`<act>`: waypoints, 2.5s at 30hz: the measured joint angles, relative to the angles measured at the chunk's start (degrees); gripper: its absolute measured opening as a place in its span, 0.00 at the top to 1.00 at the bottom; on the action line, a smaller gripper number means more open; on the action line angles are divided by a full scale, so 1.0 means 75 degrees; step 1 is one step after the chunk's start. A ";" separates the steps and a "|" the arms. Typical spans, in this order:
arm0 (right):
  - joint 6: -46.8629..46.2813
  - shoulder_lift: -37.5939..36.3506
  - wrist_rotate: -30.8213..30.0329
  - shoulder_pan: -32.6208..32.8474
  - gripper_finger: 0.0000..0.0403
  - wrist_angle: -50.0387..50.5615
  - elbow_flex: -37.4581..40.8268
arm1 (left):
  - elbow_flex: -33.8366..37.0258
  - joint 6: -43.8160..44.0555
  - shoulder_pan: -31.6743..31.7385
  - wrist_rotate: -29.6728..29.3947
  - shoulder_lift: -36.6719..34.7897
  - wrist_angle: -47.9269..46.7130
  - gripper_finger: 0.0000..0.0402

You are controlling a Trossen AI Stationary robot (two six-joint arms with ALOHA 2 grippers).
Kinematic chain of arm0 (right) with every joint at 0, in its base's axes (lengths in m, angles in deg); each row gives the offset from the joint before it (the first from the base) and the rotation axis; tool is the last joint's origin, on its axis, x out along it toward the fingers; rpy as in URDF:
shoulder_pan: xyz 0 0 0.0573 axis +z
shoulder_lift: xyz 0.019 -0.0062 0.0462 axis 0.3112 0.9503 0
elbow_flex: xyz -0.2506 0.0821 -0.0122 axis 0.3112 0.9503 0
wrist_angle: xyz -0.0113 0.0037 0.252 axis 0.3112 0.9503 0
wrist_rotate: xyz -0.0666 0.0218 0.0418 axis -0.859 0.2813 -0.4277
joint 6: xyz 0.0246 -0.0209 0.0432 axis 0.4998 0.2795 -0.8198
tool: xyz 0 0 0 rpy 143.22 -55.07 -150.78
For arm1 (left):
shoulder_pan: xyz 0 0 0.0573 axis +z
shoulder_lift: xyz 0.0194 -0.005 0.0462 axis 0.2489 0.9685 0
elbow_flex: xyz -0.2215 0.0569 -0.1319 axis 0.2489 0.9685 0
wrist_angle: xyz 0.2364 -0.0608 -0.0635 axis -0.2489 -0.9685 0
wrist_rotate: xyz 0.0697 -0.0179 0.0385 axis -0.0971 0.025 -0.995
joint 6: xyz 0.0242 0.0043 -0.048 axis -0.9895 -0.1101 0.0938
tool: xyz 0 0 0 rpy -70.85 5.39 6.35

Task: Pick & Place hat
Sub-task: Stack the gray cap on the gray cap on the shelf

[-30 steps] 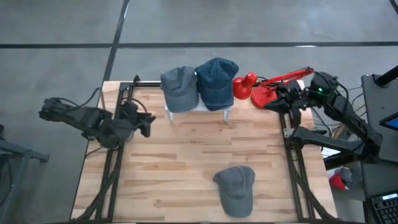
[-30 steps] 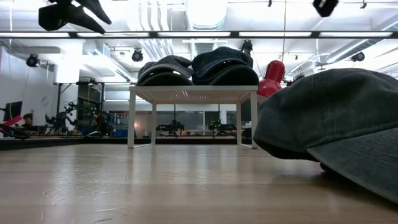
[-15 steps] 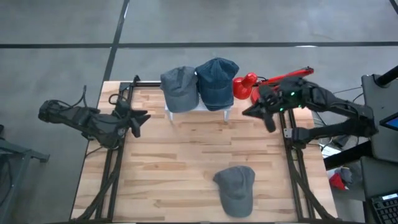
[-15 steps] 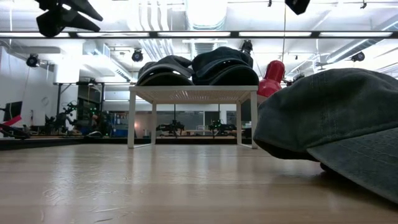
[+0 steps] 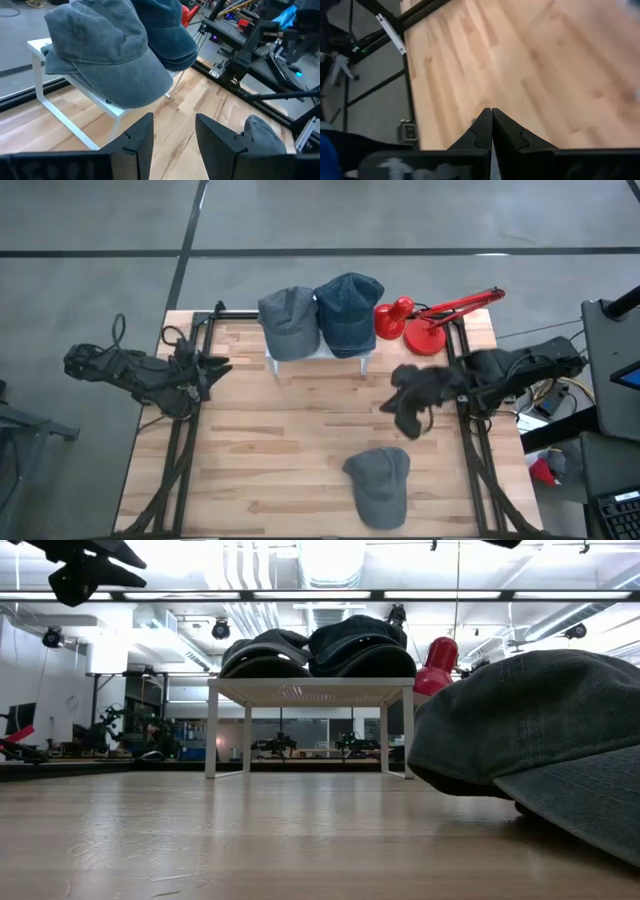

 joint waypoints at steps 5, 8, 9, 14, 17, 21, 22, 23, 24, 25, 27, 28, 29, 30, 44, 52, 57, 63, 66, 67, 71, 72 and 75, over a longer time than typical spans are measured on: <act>-0.1575 0.0549 -0.0458 0.0804 0.98 -0.0014 -0.0151 | -0.0006 -0.0435 -0.0003 0.0186 -0.0242 0.0041 0.65; -0.2425 0.0907 -0.0764 0.1183 0.98 -0.0016 -0.0255 | -0.0006 -0.0657 -0.0006 0.0326 -0.0324 0.0044 0.65; -0.2684 0.1016 -0.0796 0.1295 0.98 -0.0020 -0.0268 | -0.0006 -0.0724 -0.0006 0.0380 -0.0348 0.0051 0.65; -0.3924 0.1649 -0.0964 0.1776 0.98 -0.0003 -0.0364 | -0.0006 -0.0924 -0.0004 0.0636 -0.0421 0.0077 0.65; -0.4709 0.2042 -0.0987 0.2002 0.98 -0.0007 -0.0395 | -0.0006 -0.0978 -0.0006 0.0768 -0.0421 0.0076 0.65; -0.5858 0.2485 -0.0941 0.2336 0.98 -0.0004 -0.0435 | -0.0006 -0.1067 -0.0006 0.0910 -0.0421 0.0073 0.65; -0.6128 0.2577 -0.0919 0.2428 0.98 -0.0004 -0.0443 | -0.0006 -0.1067 -0.0006 0.0913 -0.0421 0.0075 0.65; -0.6399 0.2666 -0.0865 0.2515 0.98 -0.0001 -0.0445 | -0.0006 -0.1075 -0.0006 0.0913 -0.0421 0.0073 0.65; -0.6671 0.2746 -0.0771 0.2568 0.98 -0.0001 -0.0445 | -0.0006 -0.1076 -0.0005 0.0917 -0.0421 0.0073 0.65; -0.6932 0.2839 -0.0663 0.2637 0.98 0.0002 -0.0445 | -0.0006 -0.1076 -0.0003 0.0933 -0.0421 0.0073 0.65; -0.7396 0.2993 -0.0420 0.2759 0.98 0.0021 -0.0445 | -0.0006 -0.1076 -0.0006 0.0989 -0.0421 0.0073 0.65; -0.7540 0.3085 -0.0297 0.2813 0.98 0.0024 -0.0445 | -0.0006 -0.1076 -0.0006 0.0996 -0.0421 0.0073 0.65; -0.7631 0.3167 -0.0168 0.2856 0.98 0.0024 -0.0445 | -0.0006 -0.1076 -0.0006 0.1001 -0.0421 0.0073 0.65; -0.7721 0.3248 -0.0043 0.2893 0.98 0.0024 -0.0445 | -0.0006 -0.1076 -0.0004 0.1001 -0.0421 0.0073 0.65; -0.7838 0.3739 0.0867 0.2972 0.96 0.0317 -0.0445 | -0.0006 -0.1089 -0.0006 0.1003 -0.0418 0.0073 0.65; -0.7823 0.3731 0.0910 0.2970 0.80 0.0407 -0.0442 | -0.0006 -0.1073 -0.0004 0.1004 -0.0418 0.0172 0.65; -0.7983 0.3797 0.0930 0.2972 0.66 0.0405 -0.0439 | -0.0006 -0.1058 -0.0006 0.1004 -0.0418 0.0198 0.65; -0.8354 0.3801 0.0927 0.2972 0.50 0.0404 -0.0433 | -0.0006 -0.1058 -0.0005 0.1006 -0.0418 0.0192 0.65; -0.8630 0.3801 0.0927 0.2972 0.43 0.0435 -0.0433 | -0.0006 -0.1059 -0.0005 0.1006 -0.0418 0.0189 0.65; -0.8730 0.3801 0.0927 0.2973 0.41 0.0465 -0.0433 | -0.0006 -0.1061 -0.0006 0.1006 -0.0418 0.0187 0.65; -0.9117 0.3849 0.0909 0.2996 0.33 0.0557 -0.0363 | -0.0006 -0.1093 -0.0006 0.1006 -0.0416 0.0181 0.65; -0.9221 0.3850 0.0902 0.3000 0.31 0.0565 -0.0323 | -0.0006 -0.1113 -0.0004 0.1007 -0.0418 0.0178 0.65; -0.9583 0.3848 0.0818 0.3001 0.27 0.0553 -0.0135 | -0.0006 -0.1140 -0.0004 0.1008 -0.0415 0.0172 0.65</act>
